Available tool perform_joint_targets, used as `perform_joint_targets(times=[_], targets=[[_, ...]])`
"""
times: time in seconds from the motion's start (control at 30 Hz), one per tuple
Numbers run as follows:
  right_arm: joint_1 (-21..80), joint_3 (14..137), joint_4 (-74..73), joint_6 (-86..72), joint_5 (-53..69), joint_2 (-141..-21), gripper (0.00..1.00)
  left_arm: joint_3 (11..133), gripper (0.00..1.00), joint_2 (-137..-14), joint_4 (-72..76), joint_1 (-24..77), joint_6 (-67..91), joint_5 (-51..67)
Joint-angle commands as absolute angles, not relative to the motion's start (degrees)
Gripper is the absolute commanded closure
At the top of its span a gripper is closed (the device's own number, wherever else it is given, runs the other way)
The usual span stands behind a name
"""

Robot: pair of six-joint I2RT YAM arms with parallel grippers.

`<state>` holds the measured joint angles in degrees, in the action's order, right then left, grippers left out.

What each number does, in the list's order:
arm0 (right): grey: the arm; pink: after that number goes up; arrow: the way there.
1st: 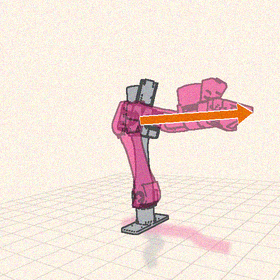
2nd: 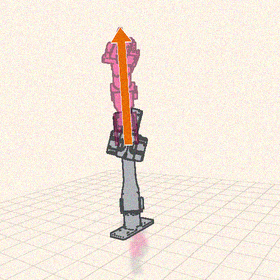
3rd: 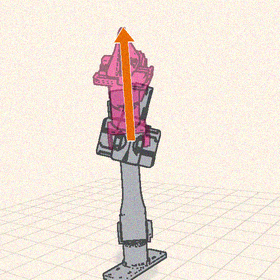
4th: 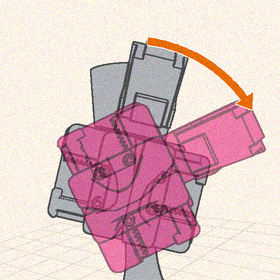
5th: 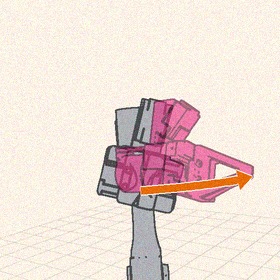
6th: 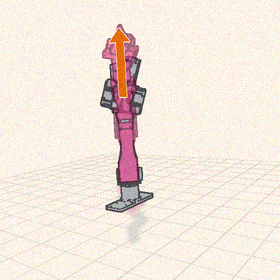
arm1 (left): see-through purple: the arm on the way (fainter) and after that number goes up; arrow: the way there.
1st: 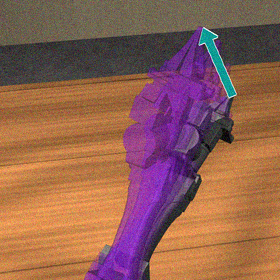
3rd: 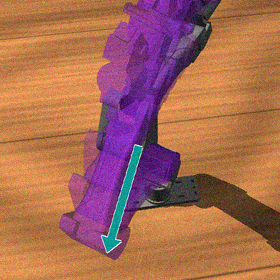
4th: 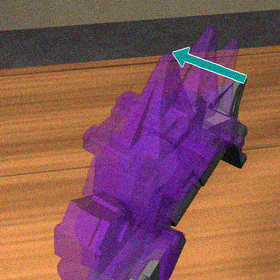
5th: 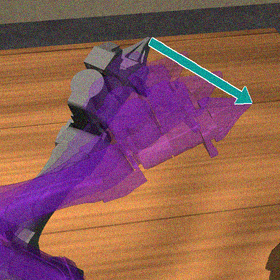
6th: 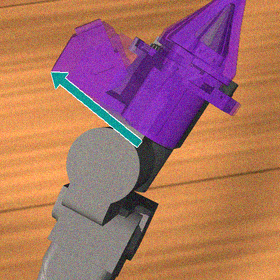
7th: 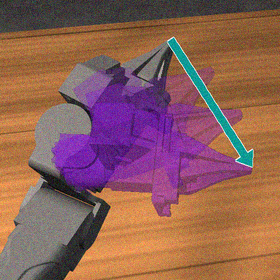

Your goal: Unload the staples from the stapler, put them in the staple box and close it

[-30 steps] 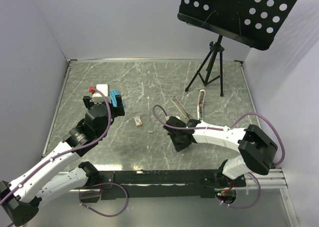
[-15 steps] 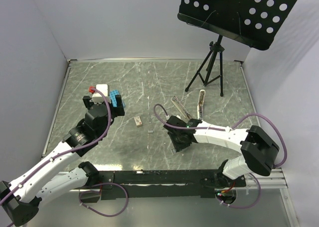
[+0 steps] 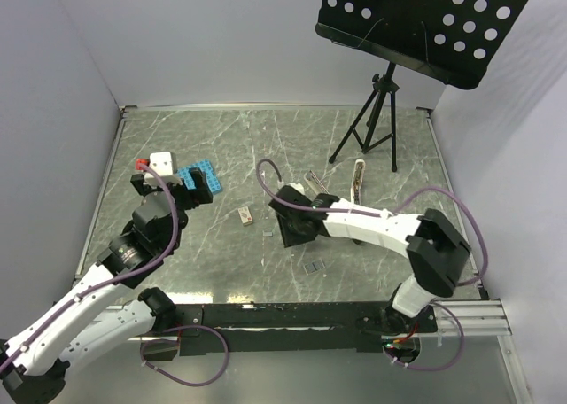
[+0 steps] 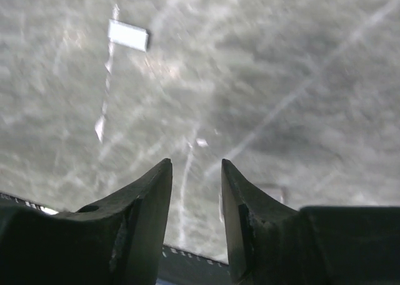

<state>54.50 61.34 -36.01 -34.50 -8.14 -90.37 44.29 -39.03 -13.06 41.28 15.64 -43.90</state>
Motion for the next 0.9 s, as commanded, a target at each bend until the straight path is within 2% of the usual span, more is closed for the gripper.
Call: perform_joint_targets(times=[0.0,0.13,0.23,0.67,0.87], targets=[[55.02,67.23,-33.13,-34.54,-8.70,-95.09,0.52,44.21,0.01,-38.06,-10.81,41.40,15.64,-45.62],[54.93,72.67,-33.40,-34.45,-8.17,-100.88,0.38,44.12,0.00,-37.27,-10.64,41.48,15.65,-45.88],[54.93,75.05,-32.96,-35.50,-8.08,-104.05,0.33,43.95,0.01,-36.39,-10.46,41.40,15.65,-46.05],[55.20,79.45,-33.84,-38.41,-8.00,-109.77,0.35,44.03,0.01,-36.74,-10.55,41.40,15.64,-45.44],[55.19,79.19,-29.37,-31.22,-7.56,-110.65,0.33,44.03,0.01,-36.83,-10.63,41.48,15.64,-45.79]])
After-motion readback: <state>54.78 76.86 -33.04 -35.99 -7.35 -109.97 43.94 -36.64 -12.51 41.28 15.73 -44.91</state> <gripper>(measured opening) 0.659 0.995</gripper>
